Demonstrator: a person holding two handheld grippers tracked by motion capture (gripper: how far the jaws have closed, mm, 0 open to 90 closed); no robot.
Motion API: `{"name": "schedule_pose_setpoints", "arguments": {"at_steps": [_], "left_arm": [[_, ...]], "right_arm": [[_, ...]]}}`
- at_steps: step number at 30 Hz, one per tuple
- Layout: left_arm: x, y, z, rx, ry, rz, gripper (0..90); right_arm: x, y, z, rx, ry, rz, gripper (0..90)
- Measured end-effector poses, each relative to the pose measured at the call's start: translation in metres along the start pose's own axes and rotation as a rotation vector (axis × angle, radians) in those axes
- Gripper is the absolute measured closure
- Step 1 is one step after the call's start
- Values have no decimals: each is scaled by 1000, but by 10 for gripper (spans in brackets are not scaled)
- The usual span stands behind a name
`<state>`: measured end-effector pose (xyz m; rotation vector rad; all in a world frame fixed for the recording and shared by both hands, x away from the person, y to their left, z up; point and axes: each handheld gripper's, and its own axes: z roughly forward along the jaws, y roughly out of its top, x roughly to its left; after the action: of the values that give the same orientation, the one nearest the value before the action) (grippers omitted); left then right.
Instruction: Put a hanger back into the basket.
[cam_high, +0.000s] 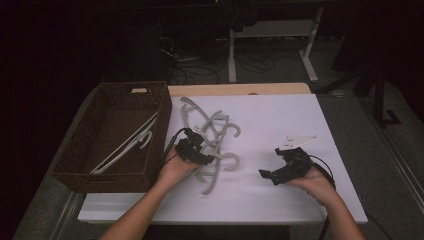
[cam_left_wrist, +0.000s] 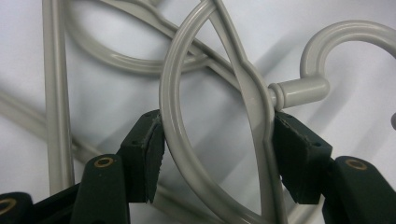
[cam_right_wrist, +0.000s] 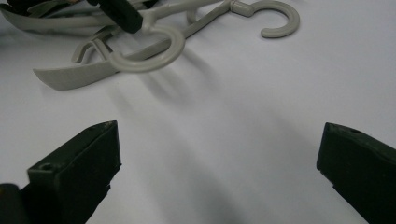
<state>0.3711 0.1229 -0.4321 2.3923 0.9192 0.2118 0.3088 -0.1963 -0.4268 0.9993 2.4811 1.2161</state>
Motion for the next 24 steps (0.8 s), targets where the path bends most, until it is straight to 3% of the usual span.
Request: {"name": "schedule_pose_setpoints", "arguments": {"at_steps": [2, 5, 8, 16, 17, 18, 22, 24], "left_arm": [[-7, 1, 0, 12, -2, 26, 390], [-15, 6, -1, -25, -62, 14, 391], [-25, 15, 2, -27, -27, 70, 391], [-22, 37, 30, -3, -37, 73, 390], [-21, 39, 33, -6, -24, 76, 389], [-21, 40, 34, -8, -10, 80, 389], [-19, 49, 35, -28, -30, 69, 389], [-23, 53, 37, -24, -16, 89, 389]], "right_arm": [[0, 0, 0, -4, -1, 2, 0], [0, 0, 0, -1, -1, -1, 0], [1, 0, 0, 0, -2, -1, 0], [0, 0, -1, -4, 0, 0, 0], [0, 0, -1, -3, 0, -1, 0], [0, 0, -1, -3, 1, 0, 0], [0, -1, -1, -3, -1, 1, 0], [0, -1, -1, -2, 0, 0, 0]]}}
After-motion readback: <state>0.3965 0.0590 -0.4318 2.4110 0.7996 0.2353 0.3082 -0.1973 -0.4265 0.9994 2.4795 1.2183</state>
